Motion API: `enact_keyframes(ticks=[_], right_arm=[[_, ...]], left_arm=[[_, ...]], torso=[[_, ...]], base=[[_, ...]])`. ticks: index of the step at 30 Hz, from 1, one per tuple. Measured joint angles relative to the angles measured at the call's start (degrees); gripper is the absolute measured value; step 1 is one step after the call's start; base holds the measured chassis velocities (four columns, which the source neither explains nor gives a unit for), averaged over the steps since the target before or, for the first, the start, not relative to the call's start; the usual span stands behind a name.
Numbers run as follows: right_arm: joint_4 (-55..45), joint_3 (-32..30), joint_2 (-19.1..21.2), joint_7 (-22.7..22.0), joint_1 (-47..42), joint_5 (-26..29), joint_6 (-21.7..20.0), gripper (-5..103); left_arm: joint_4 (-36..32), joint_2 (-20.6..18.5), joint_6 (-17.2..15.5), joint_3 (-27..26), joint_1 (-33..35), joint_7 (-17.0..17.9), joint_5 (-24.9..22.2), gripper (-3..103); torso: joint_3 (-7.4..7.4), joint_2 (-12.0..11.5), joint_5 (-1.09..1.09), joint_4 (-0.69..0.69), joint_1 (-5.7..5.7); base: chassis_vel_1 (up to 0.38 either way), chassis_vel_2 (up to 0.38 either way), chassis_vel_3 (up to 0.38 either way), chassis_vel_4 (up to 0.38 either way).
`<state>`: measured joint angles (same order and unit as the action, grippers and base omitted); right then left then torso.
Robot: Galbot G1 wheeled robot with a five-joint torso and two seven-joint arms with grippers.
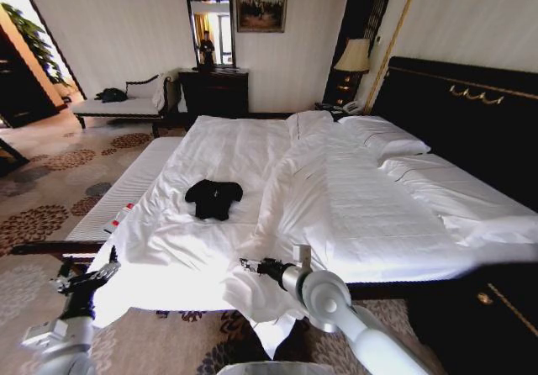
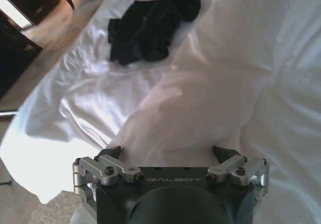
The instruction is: Fold the clothes on the bed.
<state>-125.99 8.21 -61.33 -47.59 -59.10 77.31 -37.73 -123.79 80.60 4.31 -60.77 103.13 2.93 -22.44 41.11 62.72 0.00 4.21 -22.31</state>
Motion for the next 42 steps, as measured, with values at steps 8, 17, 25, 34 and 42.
enact_keyframes(ticks=[8,17,25,34,42], right_arm=[[0.5,-0.3,-0.9,-1.4,-1.0,-0.7,-1.5,87],[0.4,-1.7,-0.6,-0.5,-2.2,-1.5,-1.5,60],[-2.5,-7.5,1.2,5.2,-5.2,-2.6,0.6,16],[-9.1,-24.4,6.6,7.2,-12.4,2.6,1.3,1],[-11.7,-35.7,6.9,7.0,-17.5,2.6,2.9,1]], left_arm=[[-0.7,0.2,0.0,0.3,0.2,0.1,0.3,100],[-0.9,0.3,0.1,0.8,0.2,0.2,0.5,100],[-1.3,0.3,0.3,1.1,0.1,0.3,0.3,100],[-1.3,0.5,0.4,2.4,-0.5,0.3,0.3,100],[-2.5,0.4,0.4,3.6,-1.3,0.4,-0.2,100]], torso=[[0.00,0.0,0.00,0.00,0.00],[0.00,0.0,0.00,0.00,0.01],[0.00,0.0,0.01,-0.02,0.01],[0.00,0.0,0.01,0.00,0.01],[0.00,0.0,0.00,-0.01,0.01]], base=[[0.000,0.000,0.000,0.000],[0.000,0.000,0.000,0.000],[0.000,0.000,0.000,0.000],[0.000,0.000,0.000,0.000],[0.000,0.000,0.000,0.000]])
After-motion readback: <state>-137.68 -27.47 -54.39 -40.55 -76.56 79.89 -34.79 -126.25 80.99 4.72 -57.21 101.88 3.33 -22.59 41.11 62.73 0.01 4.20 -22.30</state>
